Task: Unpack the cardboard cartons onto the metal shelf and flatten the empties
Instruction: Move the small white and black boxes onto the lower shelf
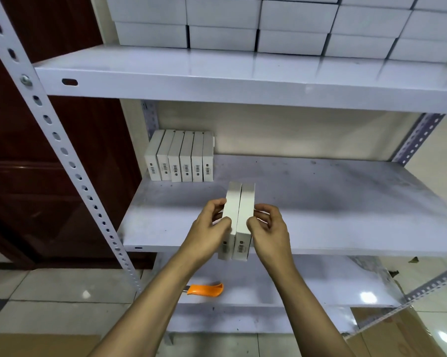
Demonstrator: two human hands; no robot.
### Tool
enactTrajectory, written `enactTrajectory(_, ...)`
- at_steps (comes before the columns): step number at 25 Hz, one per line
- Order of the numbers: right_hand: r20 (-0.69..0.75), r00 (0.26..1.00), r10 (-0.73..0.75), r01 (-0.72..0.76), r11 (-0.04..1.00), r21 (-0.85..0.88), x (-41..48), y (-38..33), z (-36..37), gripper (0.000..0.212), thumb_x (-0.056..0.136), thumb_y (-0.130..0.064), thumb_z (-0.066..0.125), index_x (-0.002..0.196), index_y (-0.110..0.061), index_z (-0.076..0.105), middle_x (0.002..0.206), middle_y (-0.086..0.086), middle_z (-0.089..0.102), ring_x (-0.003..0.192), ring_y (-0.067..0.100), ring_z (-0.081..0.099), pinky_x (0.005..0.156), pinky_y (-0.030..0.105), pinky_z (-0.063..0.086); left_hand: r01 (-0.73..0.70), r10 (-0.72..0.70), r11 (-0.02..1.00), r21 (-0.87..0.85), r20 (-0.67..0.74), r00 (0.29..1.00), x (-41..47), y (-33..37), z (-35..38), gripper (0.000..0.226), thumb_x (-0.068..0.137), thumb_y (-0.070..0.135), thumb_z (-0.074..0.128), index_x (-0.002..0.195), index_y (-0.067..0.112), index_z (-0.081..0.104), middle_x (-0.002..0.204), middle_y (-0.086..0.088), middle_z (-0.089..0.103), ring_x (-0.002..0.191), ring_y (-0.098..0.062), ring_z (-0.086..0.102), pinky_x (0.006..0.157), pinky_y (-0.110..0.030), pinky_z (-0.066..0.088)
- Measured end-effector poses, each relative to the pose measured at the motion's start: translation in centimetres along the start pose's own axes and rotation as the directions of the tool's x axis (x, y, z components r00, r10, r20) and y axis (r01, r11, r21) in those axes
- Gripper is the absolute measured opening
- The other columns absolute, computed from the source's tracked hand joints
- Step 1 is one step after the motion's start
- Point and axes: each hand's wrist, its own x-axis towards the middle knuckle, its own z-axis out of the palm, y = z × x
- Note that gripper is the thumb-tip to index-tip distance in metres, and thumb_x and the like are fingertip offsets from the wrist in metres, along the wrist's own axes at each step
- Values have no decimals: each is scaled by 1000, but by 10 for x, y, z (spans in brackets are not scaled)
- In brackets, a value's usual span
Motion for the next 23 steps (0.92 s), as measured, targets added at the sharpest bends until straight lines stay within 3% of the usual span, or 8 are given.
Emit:
enactTrajectory(3, 16, 999, -41, 41, 999, 4, -3, 3, 5, 38, 90, -16, 62, 125, -31, 59, 122, -12, 67, 116, 5, 62, 96, 36, 56, -43, 39, 997, 69, 67, 997, -1, -3, -5, 57, 96, 13, 55, 148, 31, 43, 139, 10, 47, 128, -8, 51, 105, -30, 48)
enactTrajectory(5, 5, 998, -57, 57, 998, -14, -4, 3, 8, 40, 95, -13, 60, 130, -31, 59, 126, -10, 64, 116, 4, 61, 96, 36, 56, -103, 93, 989, 108, 97, 991, -1, -5, -8, 57, 96, 11, 58, 149, 27, 43, 137, 10, 41, 129, -9, 50, 107, -28, 46)
enactTrajectory(9, -38, 995, -96, 96, 995, 2, -2, 6, 12, 33, 98, -14, 60, 125, -33, 60, 119, -9, 67, 109, 5, 64, 88, 25, 57, -332, 321, 909, 252, 85, 943, -2, -13, -11, 35, 98, 11, 58, 130, 24, 64, 142, 13, 40, 128, 7, 46, 101, -12, 43)
enactTrajectory(13, -37, 992, -121, 120, 992, -25, 5, 5, 16, 24, 100, -21, 60, 121, -33, 63, 115, -16, 66, 109, -7, 59, 79, 3, 45, -370, 363, 783, 499, 116, 925, 8, -13, -13, 35, 104, 26, 49, 136, 36, 58, 153, 17, 37, 136, 0, 36, 110, -18, 34)
enactTrajectory(18, 5, 989, -150, 150, 986, -67, 35, 6, 22, 27, 103, -26, 55, 128, -33, 61, 115, -19, 64, 104, -17, 56, 77, -1, 41, -363, 373, 591, 720, 155, 915, 33, -1, -16, 38, 102, 34, 51, 139, 36, 51, 159, 10, 34, 136, -14, 34, 108, -26, 34)
enactTrajectory(20, 44, 989, -143, 145, 987, -69, 50, 4, 24, 31, 102, -21, 53, 129, -34, 60, 116, -20, 63, 102, -19, 56, 78, 1, 43, -339, 365, 526, 780, 153, 918, 46, 2, -16, 40, 99, 35, 56, 138, 36, 51, 159, 6, 35, 137, -19, 34, 108, -31, 36)
enactTrajectory(23, 80, 986, -144, 149, 987, -61, 74, 4, 27, 34, 99, -19, 54, 127, -38, 60, 118, -21, 66, 104, 1, 65, 85, 21, 54, -315, 367, 462, 829, 144, 919, 70, 2, -15, 41, 97, 23, 57, 136, 34, 54, 157, 1, 41, 136, -28, 39, 110, -40, 38)
